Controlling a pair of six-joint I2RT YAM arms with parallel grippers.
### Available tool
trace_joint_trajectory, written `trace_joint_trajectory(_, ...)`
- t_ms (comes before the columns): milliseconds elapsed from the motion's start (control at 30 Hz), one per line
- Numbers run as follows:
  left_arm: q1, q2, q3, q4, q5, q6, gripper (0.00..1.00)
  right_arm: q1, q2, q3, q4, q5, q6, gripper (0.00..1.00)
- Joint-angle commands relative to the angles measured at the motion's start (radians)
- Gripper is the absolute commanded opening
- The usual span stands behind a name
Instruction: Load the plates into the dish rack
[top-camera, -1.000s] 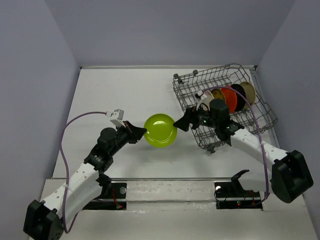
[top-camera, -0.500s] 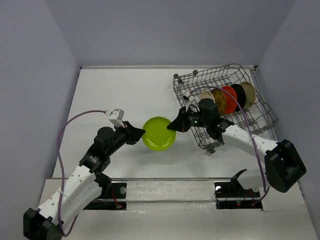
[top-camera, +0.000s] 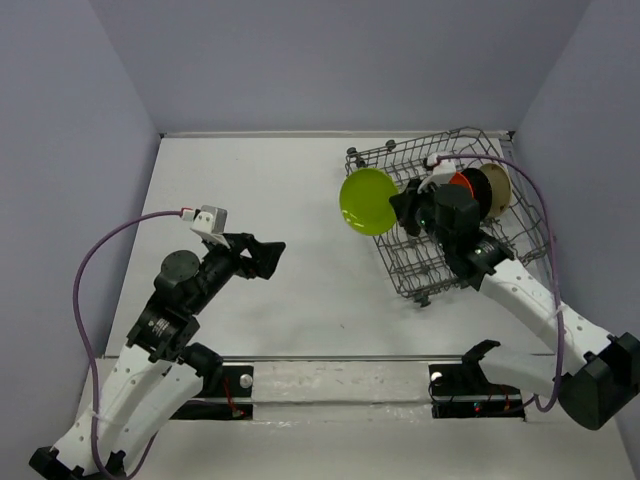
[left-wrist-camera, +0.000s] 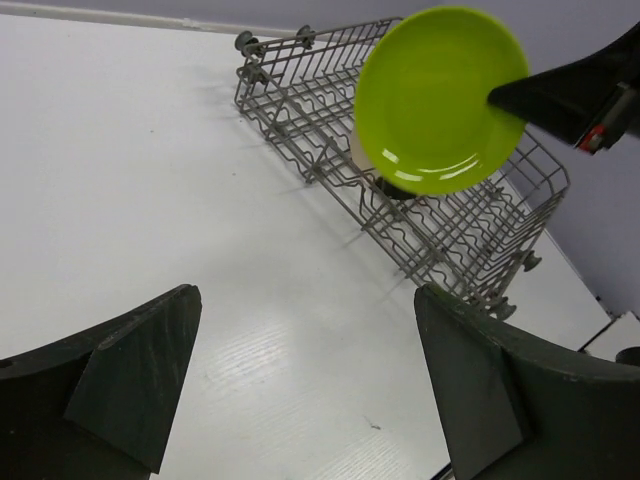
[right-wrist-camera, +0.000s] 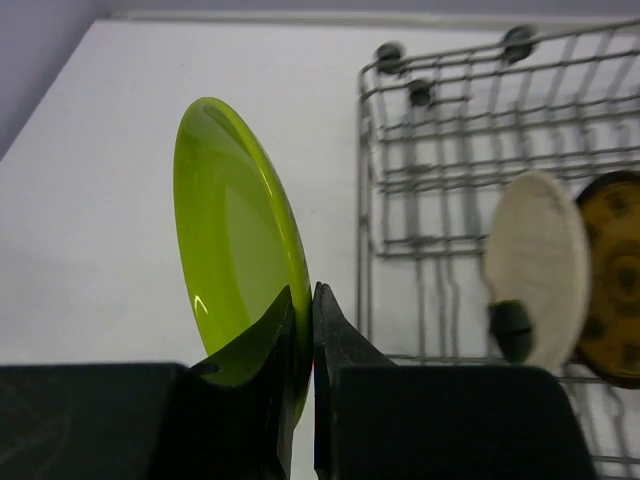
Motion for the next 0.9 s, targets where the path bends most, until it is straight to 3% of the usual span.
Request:
trace_joint_trajectory(0, 0.0, -0.043, -0.031, -0.038, -0.022, 0.079, 0.99, -0.024, -0.053, 0.087, -0.008, 0.459, -0.151, 0.07)
trace_joint_trajectory(267, 0.005, -0.043, -0.039, -0.028, 0.022, 0.101, 0.99, -0.033, 0.098, 0.13, 0.038, 0.696, -0.344, 0.07)
trace_joint_trajectory(400, 0.008, -0.058, -0.04, -0.026, 0.025, 0.102, 0.99, -0.033, 0.159, 0.134, 0.139, 0.679, -0.428, 0.07)
trace_joint_trajectory(633, 0.019, -0.067, -0.042, -0.023, 0.036, 0.104, 0.99, -0.033, 0.265, 0.16, 0.14, 0.671, -0.473, 0.07)
trace_joint_trajectory(867, 0.057, -0.058, -0.043, -0.012, 0.067, 0.104, 0.99, -0.033, 0.349, 0.142, 0.138, 0.561, -0.485, 0.07)
